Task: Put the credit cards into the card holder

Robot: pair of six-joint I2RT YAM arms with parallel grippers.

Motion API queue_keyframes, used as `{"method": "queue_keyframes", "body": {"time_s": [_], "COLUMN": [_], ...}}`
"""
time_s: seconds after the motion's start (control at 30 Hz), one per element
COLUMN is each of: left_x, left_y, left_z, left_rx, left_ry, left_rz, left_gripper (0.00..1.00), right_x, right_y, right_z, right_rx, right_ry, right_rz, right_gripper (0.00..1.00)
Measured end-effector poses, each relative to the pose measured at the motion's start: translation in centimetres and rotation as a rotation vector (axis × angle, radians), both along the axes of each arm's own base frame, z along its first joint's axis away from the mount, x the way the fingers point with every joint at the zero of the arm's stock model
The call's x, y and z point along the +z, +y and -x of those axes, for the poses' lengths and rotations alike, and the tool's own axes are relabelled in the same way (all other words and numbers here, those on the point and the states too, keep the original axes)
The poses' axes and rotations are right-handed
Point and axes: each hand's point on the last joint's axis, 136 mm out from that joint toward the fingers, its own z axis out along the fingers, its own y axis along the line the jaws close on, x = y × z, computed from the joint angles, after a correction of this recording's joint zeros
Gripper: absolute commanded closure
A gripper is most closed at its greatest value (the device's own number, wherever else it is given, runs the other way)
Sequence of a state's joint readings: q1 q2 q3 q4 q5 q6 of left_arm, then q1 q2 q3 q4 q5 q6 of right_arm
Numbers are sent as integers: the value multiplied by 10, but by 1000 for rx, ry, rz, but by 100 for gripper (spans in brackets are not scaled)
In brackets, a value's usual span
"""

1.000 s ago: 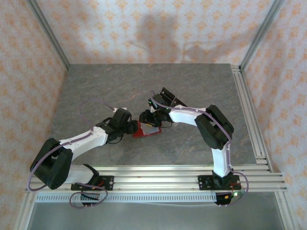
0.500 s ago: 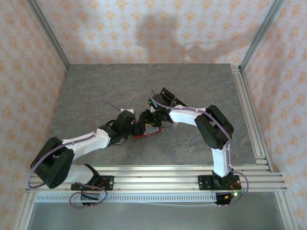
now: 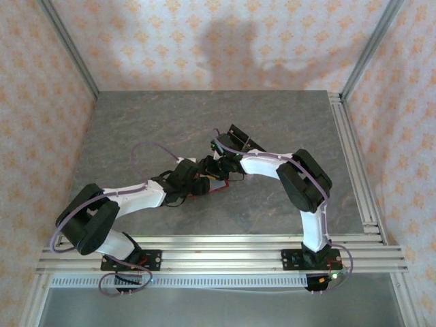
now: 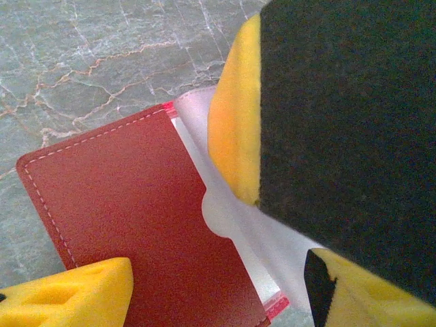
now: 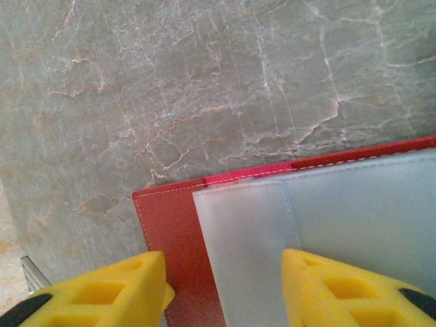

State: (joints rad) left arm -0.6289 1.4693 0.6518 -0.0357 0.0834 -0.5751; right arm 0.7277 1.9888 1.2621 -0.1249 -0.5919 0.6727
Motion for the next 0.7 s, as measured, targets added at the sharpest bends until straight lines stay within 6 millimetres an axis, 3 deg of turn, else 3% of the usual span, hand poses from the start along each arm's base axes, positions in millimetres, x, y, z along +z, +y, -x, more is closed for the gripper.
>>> {"method": "queue_keyframes", "body": {"time_s": [0.43, 0.7], "left_x": [-10, -10], "left_y": [5, 5], "left_z": [-2, -2], "left_rx": [18, 18], "left_ry": [20, 21], "left_rz": [-54, -55], "left_gripper": [36, 36], "right_x": [1, 20], "right_y": [-2, -19], "right_z": [-3, -18], "right_rx": [-11, -59], "right_ry": [-1, -40], "right_rz": [-3, -9], "right_gripper": [52, 51]}}
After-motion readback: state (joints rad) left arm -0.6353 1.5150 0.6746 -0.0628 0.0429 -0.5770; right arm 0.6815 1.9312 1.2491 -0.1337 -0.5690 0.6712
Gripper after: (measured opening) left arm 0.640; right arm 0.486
